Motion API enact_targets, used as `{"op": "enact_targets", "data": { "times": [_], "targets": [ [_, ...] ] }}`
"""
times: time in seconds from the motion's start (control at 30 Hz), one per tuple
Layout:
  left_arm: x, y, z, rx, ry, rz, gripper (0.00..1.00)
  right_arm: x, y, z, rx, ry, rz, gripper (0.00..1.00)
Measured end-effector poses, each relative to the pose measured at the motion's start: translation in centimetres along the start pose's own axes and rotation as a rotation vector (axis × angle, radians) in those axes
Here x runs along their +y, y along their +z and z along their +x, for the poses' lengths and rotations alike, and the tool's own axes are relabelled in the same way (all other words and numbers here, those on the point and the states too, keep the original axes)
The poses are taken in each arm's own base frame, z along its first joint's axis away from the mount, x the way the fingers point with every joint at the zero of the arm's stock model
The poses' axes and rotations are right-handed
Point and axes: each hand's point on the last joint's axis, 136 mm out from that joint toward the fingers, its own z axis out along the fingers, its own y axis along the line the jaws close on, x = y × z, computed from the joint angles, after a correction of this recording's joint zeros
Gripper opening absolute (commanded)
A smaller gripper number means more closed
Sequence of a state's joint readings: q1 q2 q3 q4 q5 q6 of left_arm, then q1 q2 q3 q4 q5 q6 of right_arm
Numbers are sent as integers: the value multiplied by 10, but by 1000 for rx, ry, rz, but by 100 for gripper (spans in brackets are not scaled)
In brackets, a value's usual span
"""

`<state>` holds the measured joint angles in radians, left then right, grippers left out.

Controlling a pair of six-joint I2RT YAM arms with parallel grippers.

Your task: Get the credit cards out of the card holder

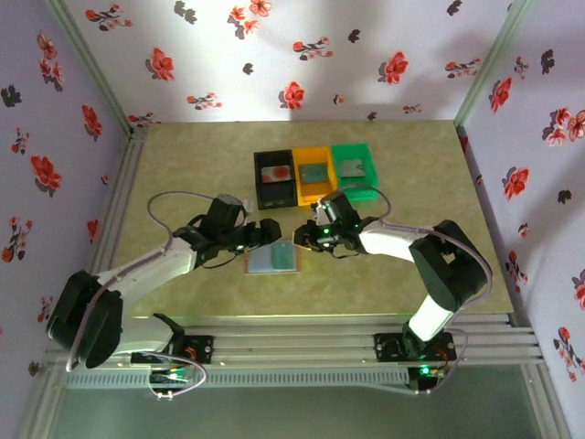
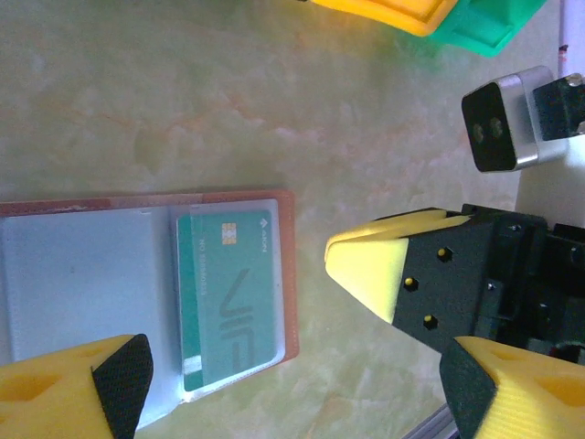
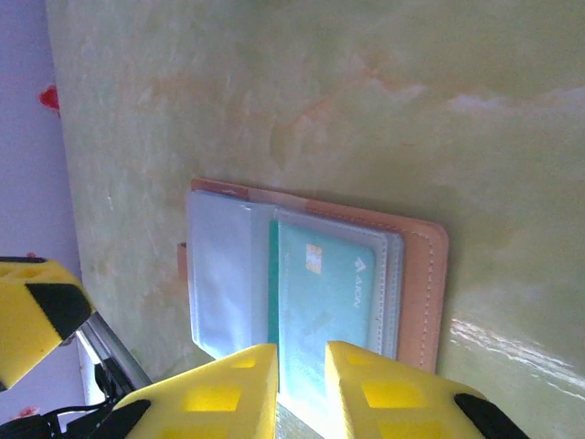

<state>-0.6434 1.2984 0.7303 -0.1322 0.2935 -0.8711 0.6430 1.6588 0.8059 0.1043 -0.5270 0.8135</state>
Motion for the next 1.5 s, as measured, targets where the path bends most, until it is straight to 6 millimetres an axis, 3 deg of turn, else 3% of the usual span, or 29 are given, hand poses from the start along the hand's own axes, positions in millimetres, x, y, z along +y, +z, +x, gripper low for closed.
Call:
{"op": "enact_targets", "data": {
  "times": [0.63, 1.5],
  "targets": [
    [19, 27, 21, 63, -45, -34, 63, -3, 16, 4, -6, 25, -31, 18],
    [39, 54, 35, 113, -64, -81, 46, -13, 23, 6, -2, 35, -16, 16]
  ]
}}
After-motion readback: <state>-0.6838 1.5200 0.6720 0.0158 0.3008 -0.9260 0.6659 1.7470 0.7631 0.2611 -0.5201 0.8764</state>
